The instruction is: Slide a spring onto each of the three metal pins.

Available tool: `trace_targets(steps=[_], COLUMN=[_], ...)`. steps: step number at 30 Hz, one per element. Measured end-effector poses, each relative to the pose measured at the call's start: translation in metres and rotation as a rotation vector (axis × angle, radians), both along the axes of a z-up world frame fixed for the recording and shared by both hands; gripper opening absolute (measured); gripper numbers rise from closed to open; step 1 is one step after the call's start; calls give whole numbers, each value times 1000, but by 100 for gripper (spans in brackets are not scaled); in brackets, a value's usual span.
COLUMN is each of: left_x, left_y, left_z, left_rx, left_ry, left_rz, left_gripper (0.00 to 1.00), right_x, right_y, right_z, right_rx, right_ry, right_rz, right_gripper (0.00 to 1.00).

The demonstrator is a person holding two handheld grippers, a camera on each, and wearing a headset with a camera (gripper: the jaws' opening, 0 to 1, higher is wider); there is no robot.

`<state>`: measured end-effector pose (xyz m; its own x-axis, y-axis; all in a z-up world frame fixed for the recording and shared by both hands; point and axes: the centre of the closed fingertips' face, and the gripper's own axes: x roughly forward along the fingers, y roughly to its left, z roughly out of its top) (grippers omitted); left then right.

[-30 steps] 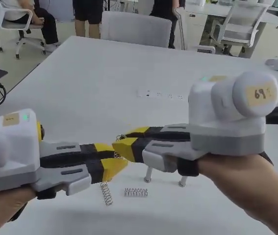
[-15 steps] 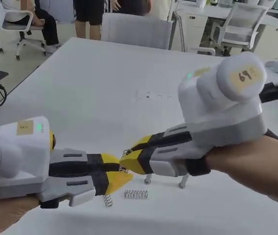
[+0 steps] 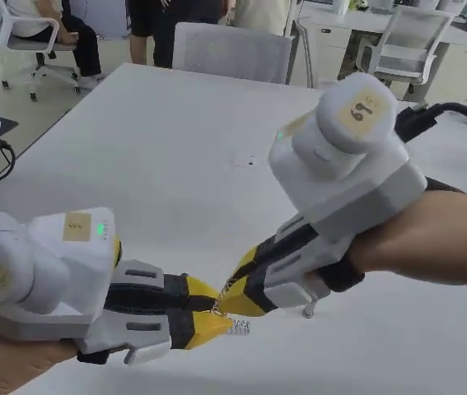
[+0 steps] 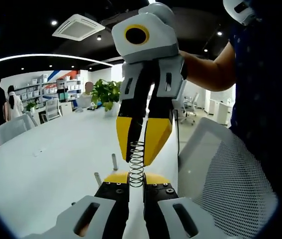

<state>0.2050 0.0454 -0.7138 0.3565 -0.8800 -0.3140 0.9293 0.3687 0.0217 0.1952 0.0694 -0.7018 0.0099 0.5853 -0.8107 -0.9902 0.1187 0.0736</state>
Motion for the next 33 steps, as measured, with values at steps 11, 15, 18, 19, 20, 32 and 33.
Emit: trace_targets(steps=[11, 15, 18, 19, 20, 32, 33], left_x=[-4, -5, -5, -4, -4, -2, -2], left_y=[-2, -2, -2, -2, -2, -1, -1], left_z=[-4, -5, -6, -7, -7, -7, -7], left_rx=[25, 27, 25, 27, 27, -14, -17], left_ry=[6, 14, 15, 13, 12, 27, 29], left_rz=[-27, -29, -28, -28, -27, -8, -7], left_gripper=[2, 2, 2, 2, 2, 8, 8], right_x=[-5, -5, -5, -4, -4, -2, -2], right_y=[2, 0, -1, -2, -2, -2, -1], right_z=[-10, -10, -11, -12, -13, -12, -12], right_rx=[-74, -89, -97, -105, -109, -117, -116], right_ry=[-1, 4, 15, 19, 16, 13, 14], right_rz=[71, 77, 75, 71, 72, 67, 66], right_gripper=[9, 9, 9, 8, 8, 8, 8])
